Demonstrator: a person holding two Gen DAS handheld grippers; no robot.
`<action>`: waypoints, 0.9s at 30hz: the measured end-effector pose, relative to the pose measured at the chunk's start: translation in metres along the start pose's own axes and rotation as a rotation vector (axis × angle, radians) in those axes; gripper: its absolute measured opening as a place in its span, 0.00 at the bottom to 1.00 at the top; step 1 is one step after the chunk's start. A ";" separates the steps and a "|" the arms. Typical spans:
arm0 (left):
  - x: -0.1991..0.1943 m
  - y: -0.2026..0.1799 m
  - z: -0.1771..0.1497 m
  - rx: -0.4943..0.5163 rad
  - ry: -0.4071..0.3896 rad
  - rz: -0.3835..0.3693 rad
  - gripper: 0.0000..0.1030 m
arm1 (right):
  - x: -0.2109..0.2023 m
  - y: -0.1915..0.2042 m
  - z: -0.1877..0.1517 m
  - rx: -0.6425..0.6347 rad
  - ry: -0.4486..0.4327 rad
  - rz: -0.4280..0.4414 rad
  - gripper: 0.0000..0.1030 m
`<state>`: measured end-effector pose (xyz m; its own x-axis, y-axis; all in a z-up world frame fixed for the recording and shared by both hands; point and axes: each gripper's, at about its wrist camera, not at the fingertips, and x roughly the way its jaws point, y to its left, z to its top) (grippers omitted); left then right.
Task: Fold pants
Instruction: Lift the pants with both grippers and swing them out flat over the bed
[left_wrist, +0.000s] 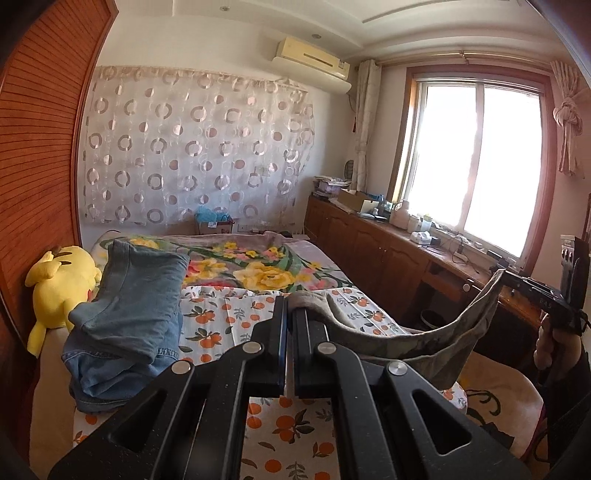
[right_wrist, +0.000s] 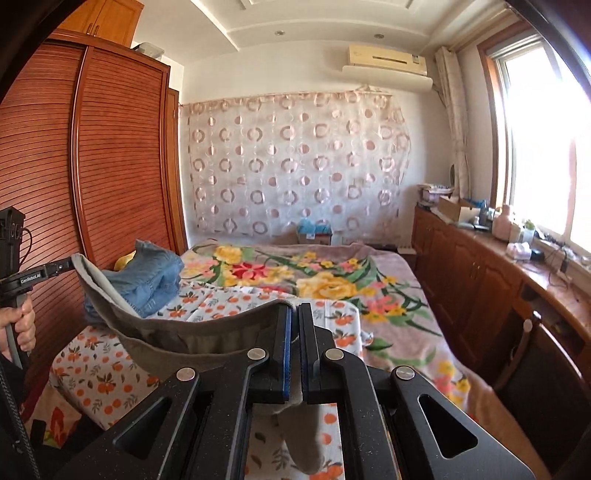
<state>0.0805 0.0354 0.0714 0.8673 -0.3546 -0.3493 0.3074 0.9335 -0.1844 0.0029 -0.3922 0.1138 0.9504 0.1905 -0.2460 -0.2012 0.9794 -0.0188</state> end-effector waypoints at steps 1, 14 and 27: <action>0.006 0.001 0.005 0.009 0.002 0.003 0.03 | 0.006 0.002 0.004 -0.010 0.002 0.000 0.03; 0.070 0.033 0.097 0.074 -0.022 0.180 0.03 | 0.121 0.017 0.099 -0.123 0.020 -0.059 0.03; 0.051 0.047 -0.023 -0.016 0.075 0.157 0.03 | 0.105 0.026 -0.031 -0.084 0.128 0.026 0.03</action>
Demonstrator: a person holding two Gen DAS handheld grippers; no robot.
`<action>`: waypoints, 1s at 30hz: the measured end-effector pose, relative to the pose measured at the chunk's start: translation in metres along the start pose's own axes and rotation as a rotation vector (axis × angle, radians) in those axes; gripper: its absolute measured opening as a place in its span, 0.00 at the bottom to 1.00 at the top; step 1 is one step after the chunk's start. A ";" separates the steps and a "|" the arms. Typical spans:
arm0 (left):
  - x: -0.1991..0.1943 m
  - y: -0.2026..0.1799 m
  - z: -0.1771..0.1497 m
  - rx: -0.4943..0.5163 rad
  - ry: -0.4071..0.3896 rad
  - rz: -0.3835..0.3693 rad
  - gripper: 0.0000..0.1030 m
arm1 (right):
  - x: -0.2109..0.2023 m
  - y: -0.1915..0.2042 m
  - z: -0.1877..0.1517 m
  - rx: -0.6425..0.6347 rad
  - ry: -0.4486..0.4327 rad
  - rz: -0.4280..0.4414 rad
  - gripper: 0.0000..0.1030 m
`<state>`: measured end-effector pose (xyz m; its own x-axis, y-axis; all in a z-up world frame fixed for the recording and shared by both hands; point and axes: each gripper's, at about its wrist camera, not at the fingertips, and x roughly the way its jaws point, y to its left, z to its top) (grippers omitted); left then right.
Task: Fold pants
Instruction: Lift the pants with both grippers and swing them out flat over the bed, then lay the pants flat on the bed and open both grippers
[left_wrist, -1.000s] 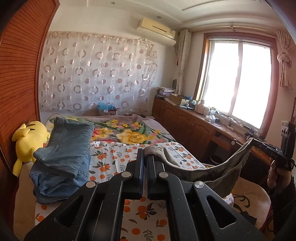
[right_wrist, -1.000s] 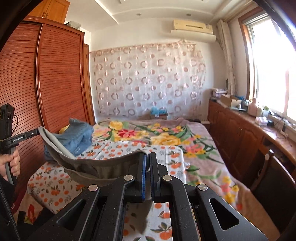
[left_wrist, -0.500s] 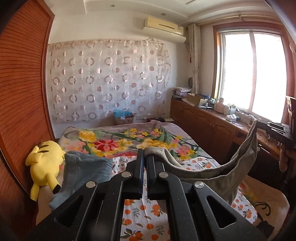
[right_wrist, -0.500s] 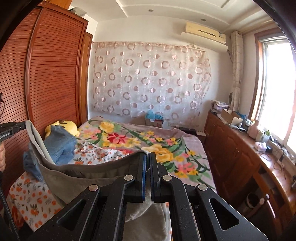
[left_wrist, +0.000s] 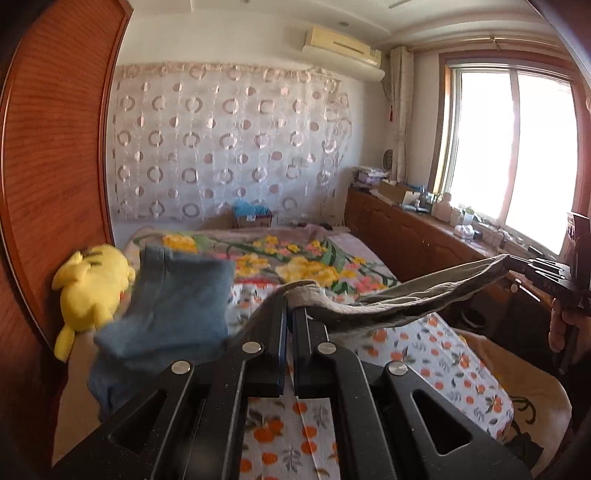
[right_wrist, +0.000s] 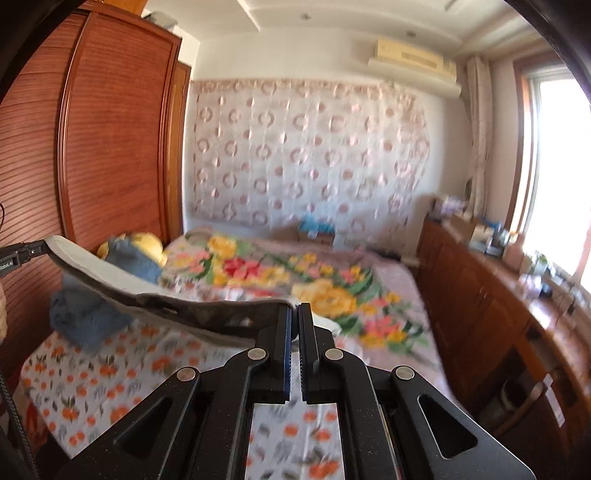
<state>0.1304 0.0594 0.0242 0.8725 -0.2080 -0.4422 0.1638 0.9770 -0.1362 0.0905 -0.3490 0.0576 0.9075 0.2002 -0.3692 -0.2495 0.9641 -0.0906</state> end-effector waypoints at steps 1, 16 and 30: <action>0.006 0.001 -0.018 -0.013 0.035 -0.007 0.03 | 0.006 0.004 -0.022 0.000 0.035 0.007 0.03; 0.024 -0.005 -0.115 -0.079 0.211 -0.009 0.03 | 0.048 0.005 -0.146 0.114 0.279 0.085 0.03; -0.013 -0.015 -0.146 -0.083 0.237 -0.066 0.03 | 0.005 -0.003 -0.153 0.181 0.250 0.090 0.03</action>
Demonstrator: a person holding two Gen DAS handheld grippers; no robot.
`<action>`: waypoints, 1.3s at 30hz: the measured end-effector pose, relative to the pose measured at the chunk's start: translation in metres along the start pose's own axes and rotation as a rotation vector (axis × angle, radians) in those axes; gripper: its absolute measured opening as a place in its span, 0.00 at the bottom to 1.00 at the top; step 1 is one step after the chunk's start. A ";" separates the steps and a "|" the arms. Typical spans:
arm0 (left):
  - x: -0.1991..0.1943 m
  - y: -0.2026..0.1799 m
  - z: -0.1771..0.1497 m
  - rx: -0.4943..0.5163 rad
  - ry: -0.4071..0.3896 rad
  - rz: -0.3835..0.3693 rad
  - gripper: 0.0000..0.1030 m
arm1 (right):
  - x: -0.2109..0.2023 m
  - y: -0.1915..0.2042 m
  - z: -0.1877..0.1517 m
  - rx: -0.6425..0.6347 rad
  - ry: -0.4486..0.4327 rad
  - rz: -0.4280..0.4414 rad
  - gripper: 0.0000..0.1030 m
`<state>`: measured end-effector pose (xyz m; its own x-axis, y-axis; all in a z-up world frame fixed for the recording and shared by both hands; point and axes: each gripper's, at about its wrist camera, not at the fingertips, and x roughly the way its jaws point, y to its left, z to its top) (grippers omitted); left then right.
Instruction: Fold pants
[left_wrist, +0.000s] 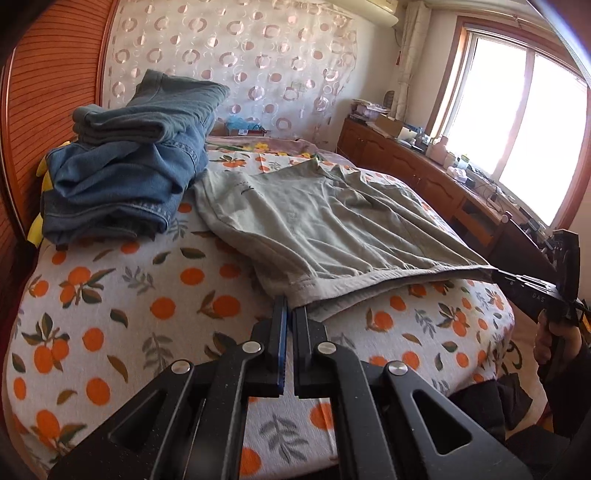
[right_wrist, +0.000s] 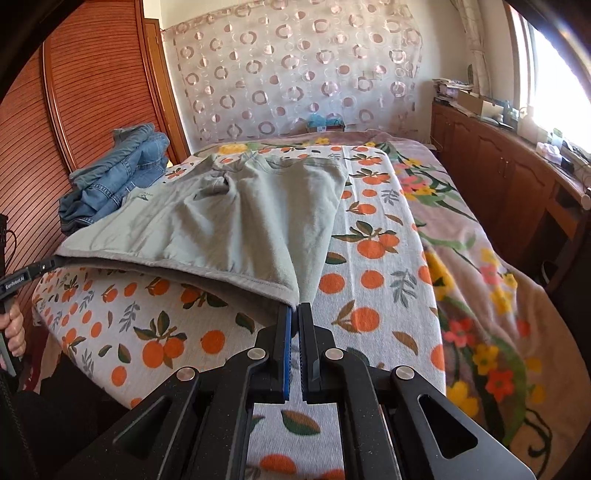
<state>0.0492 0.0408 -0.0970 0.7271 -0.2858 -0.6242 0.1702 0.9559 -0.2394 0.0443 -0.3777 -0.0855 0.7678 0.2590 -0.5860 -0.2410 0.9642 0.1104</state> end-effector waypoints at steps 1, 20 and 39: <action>-0.001 -0.002 -0.004 0.001 0.005 -0.004 0.03 | -0.003 0.000 -0.001 0.000 -0.001 0.001 0.03; -0.022 0.002 -0.013 -0.013 0.026 0.019 0.17 | -0.013 0.010 -0.002 -0.032 0.030 0.000 0.06; 0.017 -0.001 -0.004 0.019 0.077 0.049 0.43 | 0.021 0.023 0.008 0.003 -0.018 -0.077 0.22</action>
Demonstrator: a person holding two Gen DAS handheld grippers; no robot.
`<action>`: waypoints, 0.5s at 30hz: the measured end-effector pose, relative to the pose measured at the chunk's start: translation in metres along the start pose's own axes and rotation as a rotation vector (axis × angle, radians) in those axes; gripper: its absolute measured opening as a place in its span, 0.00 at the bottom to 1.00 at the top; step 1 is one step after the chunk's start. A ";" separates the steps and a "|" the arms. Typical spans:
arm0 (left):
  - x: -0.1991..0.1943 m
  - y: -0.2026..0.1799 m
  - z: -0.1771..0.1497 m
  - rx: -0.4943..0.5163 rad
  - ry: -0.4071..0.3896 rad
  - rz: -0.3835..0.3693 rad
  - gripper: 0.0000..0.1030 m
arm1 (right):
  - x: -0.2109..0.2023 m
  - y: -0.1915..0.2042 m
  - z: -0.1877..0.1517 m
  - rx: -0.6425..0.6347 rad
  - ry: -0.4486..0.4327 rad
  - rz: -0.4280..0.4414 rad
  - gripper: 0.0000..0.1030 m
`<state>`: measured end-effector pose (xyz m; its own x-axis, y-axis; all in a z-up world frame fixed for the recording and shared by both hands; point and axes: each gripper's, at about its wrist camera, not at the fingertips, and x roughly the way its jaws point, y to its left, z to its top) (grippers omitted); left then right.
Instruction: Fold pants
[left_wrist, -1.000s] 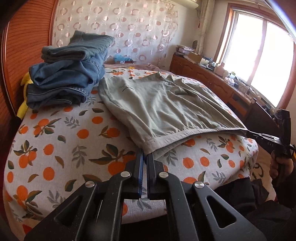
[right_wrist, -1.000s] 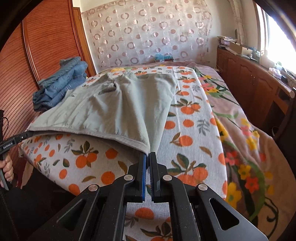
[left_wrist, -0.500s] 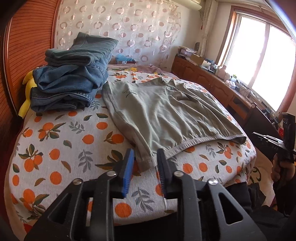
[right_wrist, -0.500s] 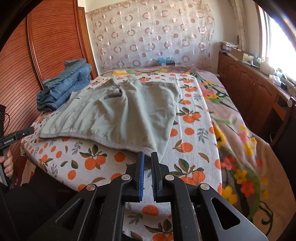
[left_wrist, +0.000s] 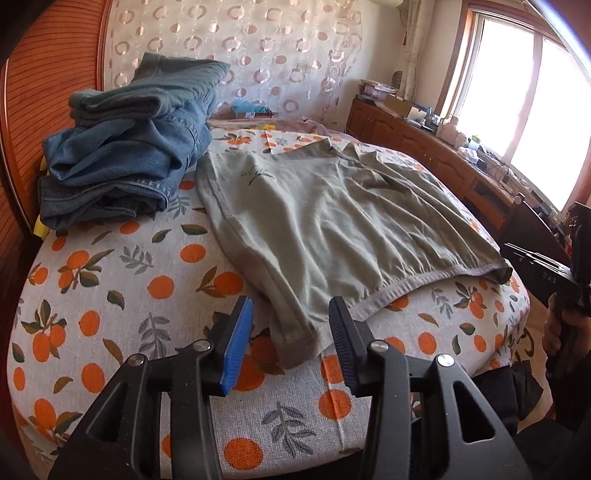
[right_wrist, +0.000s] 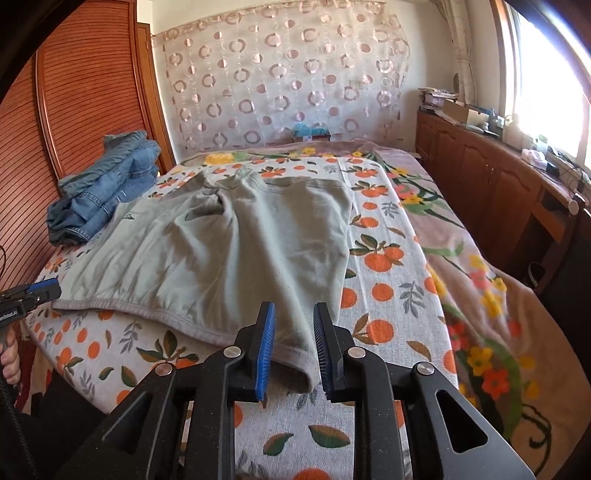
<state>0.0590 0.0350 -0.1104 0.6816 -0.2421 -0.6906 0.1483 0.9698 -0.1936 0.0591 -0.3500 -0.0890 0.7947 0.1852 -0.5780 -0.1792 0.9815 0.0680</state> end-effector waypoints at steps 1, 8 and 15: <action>0.001 0.001 -0.001 -0.001 0.005 -0.003 0.43 | 0.001 0.000 -0.001 -0.001 0.007 -0.002 0.22; 0.006 0.000 -0.007 -0.001 0.027 -0.003 0.34 | 0.008 -0.003 -0.013 0.010 0.060 0.007 0.28; 0.008 -0.002 -0.010 0.010 0.041 -0.021 0.23 | 0.007 -0.003 -0.019 -0.002 0.056 -0.002 0.31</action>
<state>0.0570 0.0311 -0.1229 0.6480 -0.2634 -0.7147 0.1699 0.9646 -0.2015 0.0539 -0.3529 -0.1090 0.7612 0.1804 -0.6229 -0.1791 0.9817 0.0654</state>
